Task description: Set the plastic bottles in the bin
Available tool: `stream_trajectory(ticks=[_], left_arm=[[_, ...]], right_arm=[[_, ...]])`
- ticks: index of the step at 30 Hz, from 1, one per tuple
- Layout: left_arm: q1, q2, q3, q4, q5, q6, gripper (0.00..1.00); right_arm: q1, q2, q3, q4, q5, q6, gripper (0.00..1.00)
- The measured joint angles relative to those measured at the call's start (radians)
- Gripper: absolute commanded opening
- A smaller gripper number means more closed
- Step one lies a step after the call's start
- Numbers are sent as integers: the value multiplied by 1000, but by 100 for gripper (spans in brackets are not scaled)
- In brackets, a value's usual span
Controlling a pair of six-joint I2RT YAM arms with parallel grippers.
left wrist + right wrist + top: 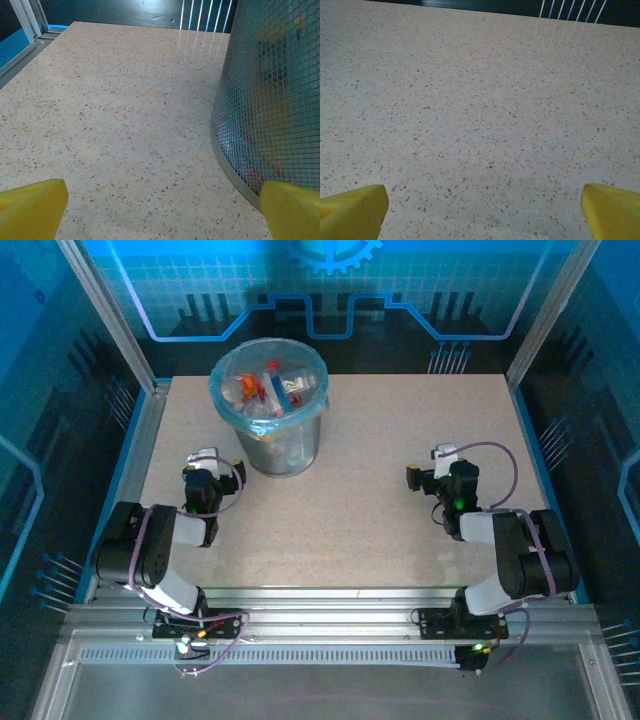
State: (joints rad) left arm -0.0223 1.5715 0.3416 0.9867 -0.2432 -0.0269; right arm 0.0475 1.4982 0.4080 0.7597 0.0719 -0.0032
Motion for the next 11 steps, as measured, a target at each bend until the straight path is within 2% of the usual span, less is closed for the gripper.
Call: stream_trajectory(ticks=[11], left_arm=[[0, 0, 0, -13, 2, 0, 99]], right_arm=[[0, 0, 0, 0, 0, 0, 100]])
